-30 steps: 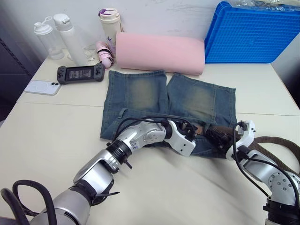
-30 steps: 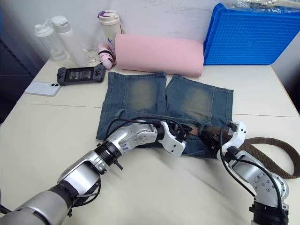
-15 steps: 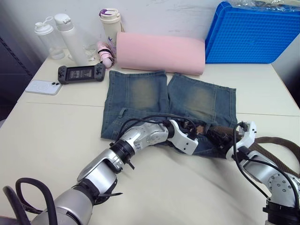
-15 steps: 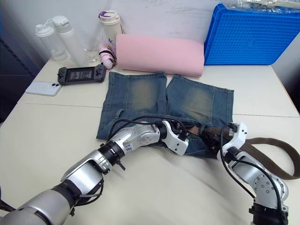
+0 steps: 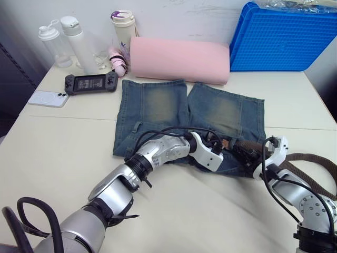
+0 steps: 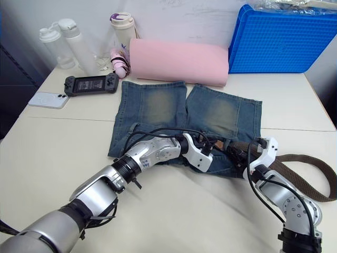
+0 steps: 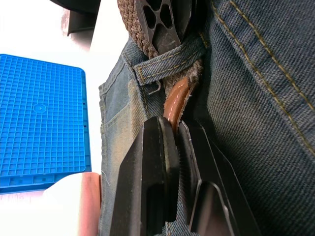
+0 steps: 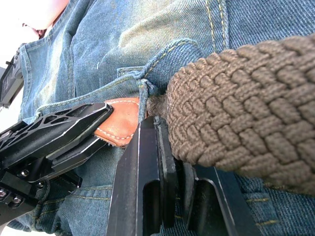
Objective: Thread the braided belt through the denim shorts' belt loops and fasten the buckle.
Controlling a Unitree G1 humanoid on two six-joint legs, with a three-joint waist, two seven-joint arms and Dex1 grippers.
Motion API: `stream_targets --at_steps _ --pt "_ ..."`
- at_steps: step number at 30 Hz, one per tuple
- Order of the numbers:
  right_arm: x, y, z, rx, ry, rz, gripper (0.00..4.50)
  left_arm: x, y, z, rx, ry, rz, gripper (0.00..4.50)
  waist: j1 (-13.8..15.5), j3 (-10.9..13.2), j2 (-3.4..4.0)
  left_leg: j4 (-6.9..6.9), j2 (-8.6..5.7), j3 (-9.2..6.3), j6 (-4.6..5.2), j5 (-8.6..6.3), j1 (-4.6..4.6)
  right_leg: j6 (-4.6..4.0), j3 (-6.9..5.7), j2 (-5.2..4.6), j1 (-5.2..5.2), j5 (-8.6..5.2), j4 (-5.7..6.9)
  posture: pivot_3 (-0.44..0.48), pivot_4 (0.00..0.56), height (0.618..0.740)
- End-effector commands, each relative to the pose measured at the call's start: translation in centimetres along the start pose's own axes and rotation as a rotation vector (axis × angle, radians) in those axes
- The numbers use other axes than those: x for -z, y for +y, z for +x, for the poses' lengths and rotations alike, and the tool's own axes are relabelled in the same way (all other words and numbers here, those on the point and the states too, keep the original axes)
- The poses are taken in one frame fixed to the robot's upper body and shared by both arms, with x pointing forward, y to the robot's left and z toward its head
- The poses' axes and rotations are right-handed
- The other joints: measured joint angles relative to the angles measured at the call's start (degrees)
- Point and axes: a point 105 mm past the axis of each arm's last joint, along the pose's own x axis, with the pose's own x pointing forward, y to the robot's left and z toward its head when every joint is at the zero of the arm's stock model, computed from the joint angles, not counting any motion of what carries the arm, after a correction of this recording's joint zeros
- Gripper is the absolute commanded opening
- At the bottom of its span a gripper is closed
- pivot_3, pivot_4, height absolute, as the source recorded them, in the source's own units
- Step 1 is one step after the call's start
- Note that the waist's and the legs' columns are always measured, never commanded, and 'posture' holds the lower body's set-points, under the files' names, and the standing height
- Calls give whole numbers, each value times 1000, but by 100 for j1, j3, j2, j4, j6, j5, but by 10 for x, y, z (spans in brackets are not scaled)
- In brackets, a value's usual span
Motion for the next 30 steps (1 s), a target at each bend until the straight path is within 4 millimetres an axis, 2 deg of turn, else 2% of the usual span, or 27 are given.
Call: stream_targets --at_steps 1,3,5,7,9,11,12,16,18,21,22,23,25,29,30 --pt "-15 9 -11 -67 -76 29 0 7 -2 -4 13 16 -26 115 3 0 0 0 0 0 0 0 0 0 0 0 0 0 0 0 150 740" --pt "-30 21 -25 -138 -110 7 856 7 7 -4 4 13 -22 0 9 2 2 -2 0 0 0 0 -1 0 0 0 -1 0 0 0 150 740" --pt "-40 32 -37 -191 -109 -48 1466 6 13 -3 8 15 -14 0 13 4 5 -2 -3 0 1 -1 -8 0 0 -2 -5 0 -4 0 150 740" --pt "-44 42 -45 -223 -94 -106 2489 6 16 -3 15 16 -7 0 5 5 6 -1 -4 3 5 -3 -9 0 0 -3 -5 0 -7 0 150 740" --pt "-46 56 -57 -269 -51 -249 3293 7 19 -3 35 19 -1 0 5 7 4 -1 2 5 5 -3 -9 0 -1 0 -4 0 -7 0 150 740" --pt "-41 67 -65 -313 12 -352 3293 7 19 -5 72 24 9 0 2 8 4 -4 3 9 6 -3 -8 1 -1 1 -4 0 -10 0 150 740" --pt "-30 70 -65 -318 82 -451 3293 6 20 -6 91 21 18 0 1 10 0 -3 3 9 6 -4 -9 1 -1 1 -5 0 -10 0 150 740" --pt "0 68 -58 -316 260 -657 3293 4 27 -10 108 19 35 0 -3 14 -8 0 5 18 9 -5 -8 1 -2 1 -5 0 -12 0 150 740" --pt "12 53 -48 -255 310 -709 3293 4 35 -14 107 25 43 0 -2 18 -14 3 6 18 9 -5 -8 1 -3 1 -5 0 -12 0 150 740" --pt "26 19 -28 -122 356 -794 3293 9 52 -25 99 57 53 0 6 20 -18 4 4 18 9 -5 -9 1 -3 0 -5 0 -12 0 150 740" --pt "28 9 -23 -77 365 -823 2902 10 57 -28 96 64 53 0 3 20 -18 4 2 17 9 -5 -10 1 -3 -1 -6 0 -12 0 150 740" --pt "30 2 -20 -47 375 -831 2758 10 63 -33 86 70 57 0 1 20 -18 4 3 17 9 -5 -10 1 -3 -1 -7 0 -11 0 150 740" --pt "34 -7 -17 -22 399 -826 1955 11 70 -39 74 77 62 0 -11 20 -17 5 4 17 8 -5 -7 1 -3 -1 -7 0 -11 0 150 740" --pt "51 -27 -21 9 522 -808 34 13 82 -57 69 92 89 0 -10 14 -27 9 6 16 7 -4 -3 1 -4 0 1 0 -12 0 150 740" --pt "54 -30 -22 6 550 -800 34 17 84 -63 78 113 89 0 -9 12 -31 11 6 16 7 -4 -3 1 -5 1 2 0 -14 0 150 740"
